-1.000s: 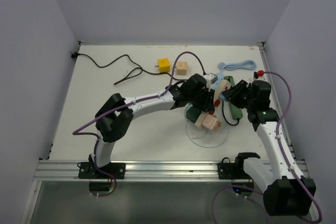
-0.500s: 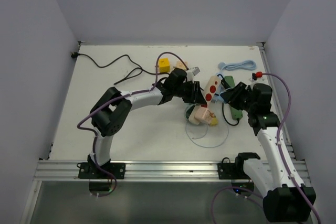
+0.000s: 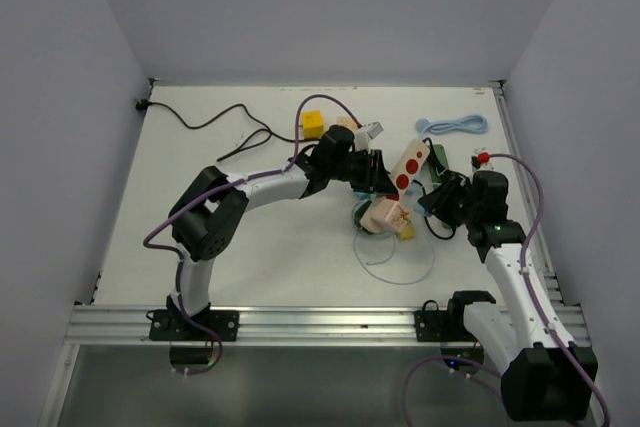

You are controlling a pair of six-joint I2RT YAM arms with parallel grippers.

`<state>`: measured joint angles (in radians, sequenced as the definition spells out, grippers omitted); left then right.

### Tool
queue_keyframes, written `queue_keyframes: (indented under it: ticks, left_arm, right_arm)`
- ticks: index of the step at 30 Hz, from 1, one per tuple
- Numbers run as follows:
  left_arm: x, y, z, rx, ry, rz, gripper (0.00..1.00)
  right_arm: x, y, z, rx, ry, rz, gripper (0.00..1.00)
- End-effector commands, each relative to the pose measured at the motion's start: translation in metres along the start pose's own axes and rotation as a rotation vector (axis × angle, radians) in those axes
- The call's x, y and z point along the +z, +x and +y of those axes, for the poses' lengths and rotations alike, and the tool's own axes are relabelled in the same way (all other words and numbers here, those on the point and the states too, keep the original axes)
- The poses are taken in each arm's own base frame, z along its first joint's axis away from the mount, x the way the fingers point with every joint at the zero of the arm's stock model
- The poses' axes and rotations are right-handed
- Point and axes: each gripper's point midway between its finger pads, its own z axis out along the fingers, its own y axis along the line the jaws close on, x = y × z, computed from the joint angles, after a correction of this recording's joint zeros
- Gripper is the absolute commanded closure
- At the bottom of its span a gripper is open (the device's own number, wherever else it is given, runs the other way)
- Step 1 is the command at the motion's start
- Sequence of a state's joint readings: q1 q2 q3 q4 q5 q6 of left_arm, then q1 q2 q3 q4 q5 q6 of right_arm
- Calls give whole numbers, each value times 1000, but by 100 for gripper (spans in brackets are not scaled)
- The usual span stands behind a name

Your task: Pull the plug off the socket

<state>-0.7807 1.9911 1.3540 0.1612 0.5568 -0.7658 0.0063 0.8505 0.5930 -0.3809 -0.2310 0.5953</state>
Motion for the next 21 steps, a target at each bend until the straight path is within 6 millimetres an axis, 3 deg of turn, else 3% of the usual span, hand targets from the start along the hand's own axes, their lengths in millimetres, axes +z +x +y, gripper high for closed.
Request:
queue_keyframes:
  ticks: [1, 8, 11, 21]
  left_arm:
    - [-23, -50, -67, 147, 154, -125, 100]
    - [-24, -46, -66, 150, 152, -114, 100]
    - [-24, -42, -65, 151, 155, -106, 100]
    - [-22, -38, -61, 152, 152, -93, 100]
  right_arm:
    - [10, 11, 1, -9, -53, 20, 91]
    - [25, 26, -2, 5, -80, 81, 81]
    - [29, 31, -4, 11, -82, 103, 65]
    - [16, 13, -9, -24, 21, 87, 42]
